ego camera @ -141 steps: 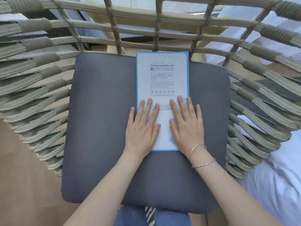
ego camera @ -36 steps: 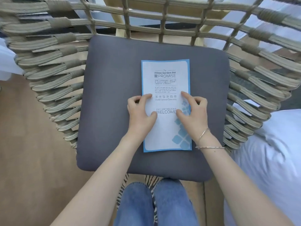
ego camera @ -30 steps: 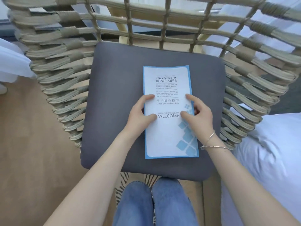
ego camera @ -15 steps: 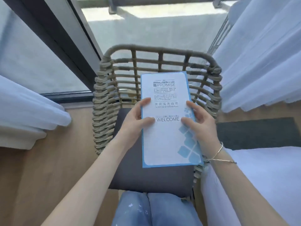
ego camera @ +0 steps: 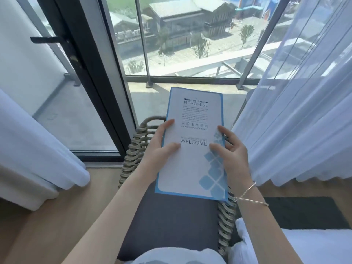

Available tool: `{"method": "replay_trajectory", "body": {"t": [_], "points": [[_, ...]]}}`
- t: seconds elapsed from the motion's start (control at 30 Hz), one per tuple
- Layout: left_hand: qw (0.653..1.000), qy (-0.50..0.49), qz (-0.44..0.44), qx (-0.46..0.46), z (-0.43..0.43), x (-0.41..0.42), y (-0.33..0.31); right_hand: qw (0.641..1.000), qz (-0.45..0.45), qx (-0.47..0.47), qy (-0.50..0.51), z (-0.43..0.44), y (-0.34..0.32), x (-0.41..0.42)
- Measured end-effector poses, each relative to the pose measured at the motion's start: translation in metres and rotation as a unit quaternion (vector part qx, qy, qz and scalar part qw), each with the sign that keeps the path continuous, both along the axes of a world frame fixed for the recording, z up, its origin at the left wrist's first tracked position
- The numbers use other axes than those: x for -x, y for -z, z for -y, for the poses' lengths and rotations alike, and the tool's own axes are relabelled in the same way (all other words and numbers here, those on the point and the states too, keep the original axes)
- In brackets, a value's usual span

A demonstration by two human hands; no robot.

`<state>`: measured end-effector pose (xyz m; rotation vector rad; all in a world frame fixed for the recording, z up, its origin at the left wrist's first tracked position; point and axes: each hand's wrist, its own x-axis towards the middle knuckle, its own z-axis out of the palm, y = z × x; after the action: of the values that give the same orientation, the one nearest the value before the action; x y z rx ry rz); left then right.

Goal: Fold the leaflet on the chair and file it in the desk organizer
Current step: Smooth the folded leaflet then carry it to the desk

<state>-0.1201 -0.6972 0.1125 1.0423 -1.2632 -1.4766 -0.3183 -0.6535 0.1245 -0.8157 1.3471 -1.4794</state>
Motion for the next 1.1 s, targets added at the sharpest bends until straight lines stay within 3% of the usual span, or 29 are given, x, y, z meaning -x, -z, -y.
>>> {"method": "replay_trajectory", "body": {"t": [0.23, 0.4, 0.77, 1.1], "points": [[0.993, -0.115, 0.002, 0.017, -0.010, -0.049, -0.027, 0.995, -0.017, 0.011, -0.096, 0.030, -0.029, -0.048], [0.967, -0.251, 0.013, 0.044, -0.032, -0.115, -0.042, 0.974, -0.002, 0.041, -0.223, 0.057, -0.044, -0.117], [0.836, -0.544, 0.025, 0.070, -0.180, -0.259, -0.074, 0.856, 0.000, 0.074, -0.512, 0.014, -0.074, -0.328], [0.742, -0.659, 0.075, 0.098, -0.314, -0.369, -0.122, 0.770, 0.043, 0.113, -0.627, -0.087, -0.116, -0.492]]}}
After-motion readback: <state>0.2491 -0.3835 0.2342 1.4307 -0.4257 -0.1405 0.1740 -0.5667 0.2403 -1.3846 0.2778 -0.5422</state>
